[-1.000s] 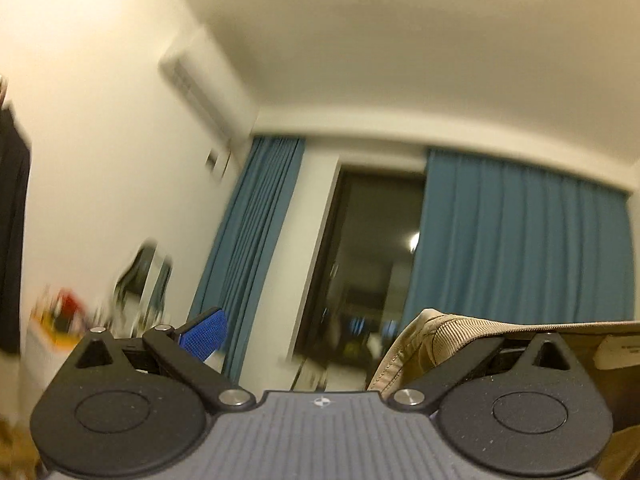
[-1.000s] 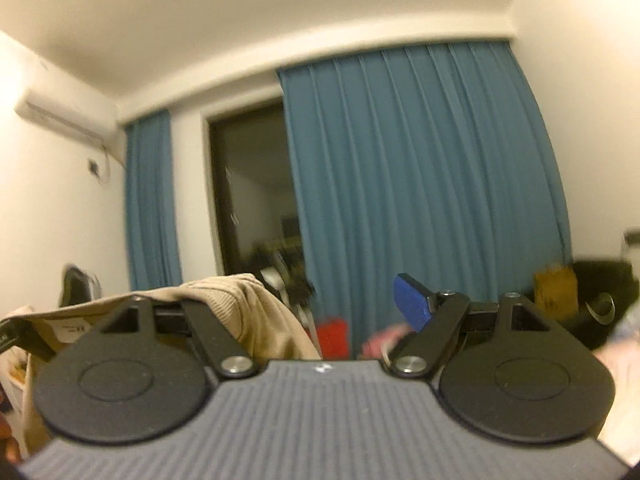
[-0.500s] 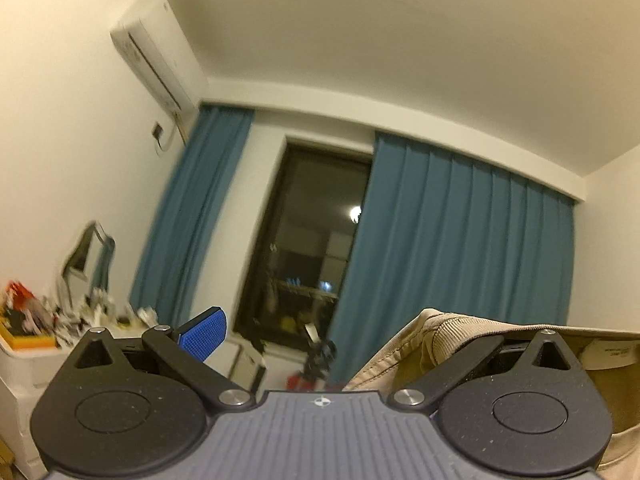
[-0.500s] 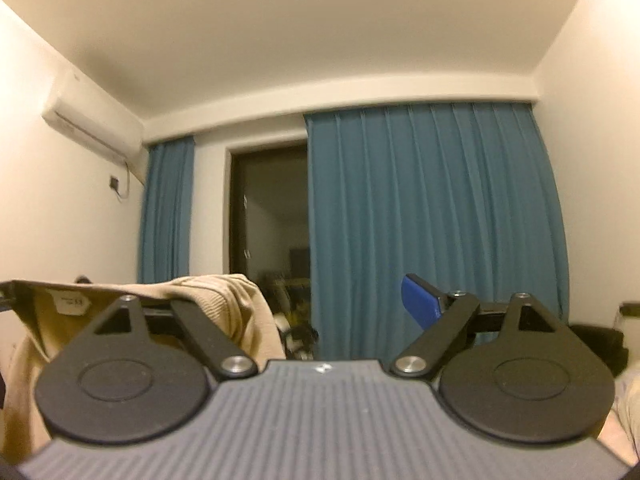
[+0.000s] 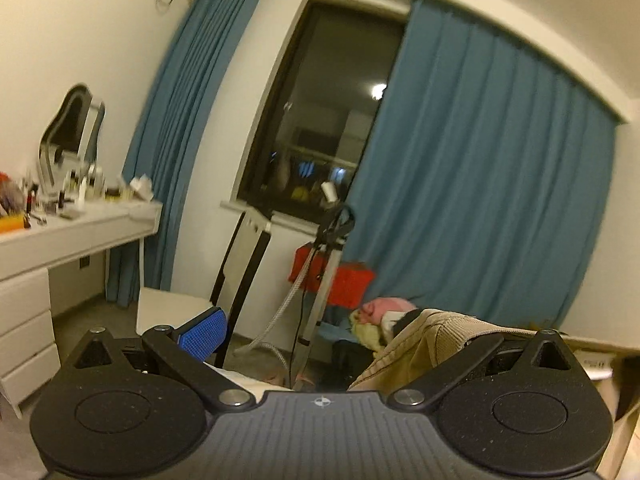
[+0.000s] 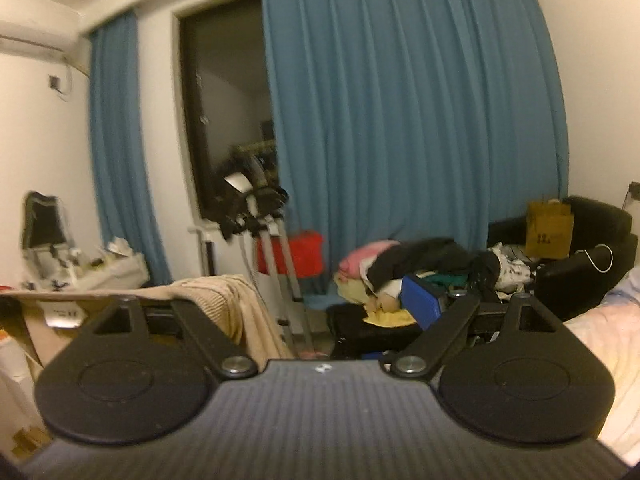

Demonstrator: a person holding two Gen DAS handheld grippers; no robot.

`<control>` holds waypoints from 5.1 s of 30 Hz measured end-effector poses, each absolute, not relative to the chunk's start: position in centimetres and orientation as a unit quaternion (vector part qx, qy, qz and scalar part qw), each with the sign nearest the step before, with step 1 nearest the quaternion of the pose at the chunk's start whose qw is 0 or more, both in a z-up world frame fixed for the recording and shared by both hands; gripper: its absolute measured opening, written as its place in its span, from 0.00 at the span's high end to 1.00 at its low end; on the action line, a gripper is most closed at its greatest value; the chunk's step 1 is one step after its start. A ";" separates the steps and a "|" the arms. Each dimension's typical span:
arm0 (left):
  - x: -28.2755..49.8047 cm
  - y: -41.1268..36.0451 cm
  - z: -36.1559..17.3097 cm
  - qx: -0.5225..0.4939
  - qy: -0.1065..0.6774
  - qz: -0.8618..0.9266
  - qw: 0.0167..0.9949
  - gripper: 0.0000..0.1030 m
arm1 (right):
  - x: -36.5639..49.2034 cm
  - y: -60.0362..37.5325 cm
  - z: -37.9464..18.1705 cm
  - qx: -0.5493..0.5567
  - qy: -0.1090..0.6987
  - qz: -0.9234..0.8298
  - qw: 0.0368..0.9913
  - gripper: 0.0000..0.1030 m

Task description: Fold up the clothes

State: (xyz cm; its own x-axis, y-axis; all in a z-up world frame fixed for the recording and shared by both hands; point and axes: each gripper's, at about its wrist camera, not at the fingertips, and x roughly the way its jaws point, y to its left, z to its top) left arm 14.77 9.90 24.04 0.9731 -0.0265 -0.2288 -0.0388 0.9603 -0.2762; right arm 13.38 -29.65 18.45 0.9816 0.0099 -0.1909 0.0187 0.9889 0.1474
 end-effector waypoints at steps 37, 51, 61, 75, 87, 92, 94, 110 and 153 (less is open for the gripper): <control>43.4 4.0 -3.1 -0.018 0.326 -0.077 0.942 0.00 | 40.7 -26.9 -7.5 0.090 0.298 0.054 0.949 0.17; 7.6 2.7 1.2 -0.030 0.189 -0.065 0.979 0.00 | 11.4 -26.0 -5.6 0.169 0.216 0.073 0.959 0.17; 5.6 6.2 -4.6 -0.134 0.273 -0.036 0.952 0.02 | 6.7 -26.6 -9.2 0.237 0.229 0.096 0.939 0.17; 23.9 13.9 -11.3 -0.311 0.313 0.048 0.896 0.08 | 14.1 -26.4 -15.5 0.255 0.265 0.096 0.925 0.17; 37.2 10.7 -10.8 -0.227 0.308 0.072 0.921 0.88 | 18.6 -27.2 -18.1 0.272 0.284 0.085 0.915 0.17; 36.4 4.2 -7.6 -0.071 0.247 0.029 0.966 0.94 | 18.3 -28.6 -17.9 0.288 0.270 0.059 0.917 0.17; 35.3 0.4 -7.0 -0.005 0.230 -0.018 0.973 0.94 | 18.1 -29.2 -17.8 0.296 0.266 0.042 0.916 0.17; 15.9 -2.0 -3.6 0.000 0.230 -0.106 0.967 0.26 | 16.7 -30.6 -17.4 0.289 0.242 0.040 0.925 0.17; 10.0 20.0 -6.1 -0.283 0.197 0.068 0.936 0.20 | 36.8 -3.8 -6.5 0.039 0.181 0.213 0.959 0.95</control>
State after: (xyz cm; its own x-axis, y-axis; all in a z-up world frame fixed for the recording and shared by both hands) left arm 10.02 19.97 -6.07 0.9132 0.0157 -0.4073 -0.2388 0.8305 -0.5032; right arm 36.85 -3.78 -6.46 0.8438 0.4221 -0.3314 -0.3941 0.9065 0.1512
